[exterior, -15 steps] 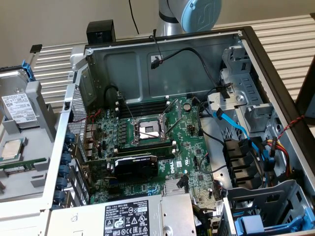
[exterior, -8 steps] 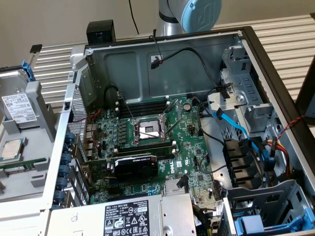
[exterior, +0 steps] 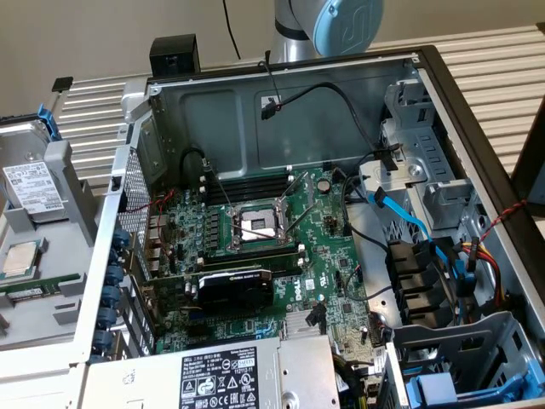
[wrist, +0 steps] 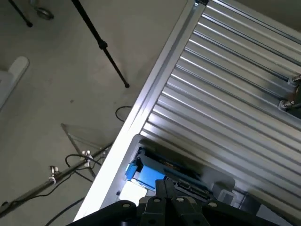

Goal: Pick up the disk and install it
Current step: 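Pick up the disk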

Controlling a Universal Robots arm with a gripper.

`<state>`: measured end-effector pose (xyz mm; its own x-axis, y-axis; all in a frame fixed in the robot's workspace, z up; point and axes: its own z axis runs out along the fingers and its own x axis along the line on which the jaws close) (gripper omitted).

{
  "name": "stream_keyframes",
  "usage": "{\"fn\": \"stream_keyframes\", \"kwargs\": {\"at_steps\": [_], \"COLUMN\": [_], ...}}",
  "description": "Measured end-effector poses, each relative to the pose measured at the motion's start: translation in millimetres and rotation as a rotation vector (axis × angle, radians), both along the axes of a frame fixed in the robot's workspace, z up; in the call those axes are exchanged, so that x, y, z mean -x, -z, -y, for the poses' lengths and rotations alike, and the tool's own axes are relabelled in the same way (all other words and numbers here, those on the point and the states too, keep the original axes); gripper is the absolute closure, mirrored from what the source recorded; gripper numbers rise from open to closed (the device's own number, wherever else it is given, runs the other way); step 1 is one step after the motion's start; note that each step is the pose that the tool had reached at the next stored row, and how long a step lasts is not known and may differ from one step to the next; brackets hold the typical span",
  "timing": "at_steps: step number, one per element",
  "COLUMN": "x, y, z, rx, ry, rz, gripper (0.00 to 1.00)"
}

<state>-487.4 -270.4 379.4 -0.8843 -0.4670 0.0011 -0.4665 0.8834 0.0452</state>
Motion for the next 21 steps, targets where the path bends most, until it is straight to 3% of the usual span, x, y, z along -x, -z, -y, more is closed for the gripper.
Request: {"fn": "stream_keyframes", "kwargs": {"at_steps": [6,9,10,12,15,16,21], "x": [0.0,0.0,0.0,0.0,0.0,0.0,0.0], "y": [0.1,0.1,0.1,0.1,0.1,0.2,0.3], "z": [0.0,0.0,0.0,0.0,0.0,0.0,0.0], "rx": [0.0,-0.0001,0.0,0.0,0.0,0.0,0.0], "ry": [-0.108,-0.163,-0.182,-0.218,-0.273,-0.29,-0.382], "rz": [0.0,0.0,0.0,-0.0001,0.0,0.0,0.0], "gripper": [0.89,0.7,0.7,0.58,0.52,0.46,0.46]}}
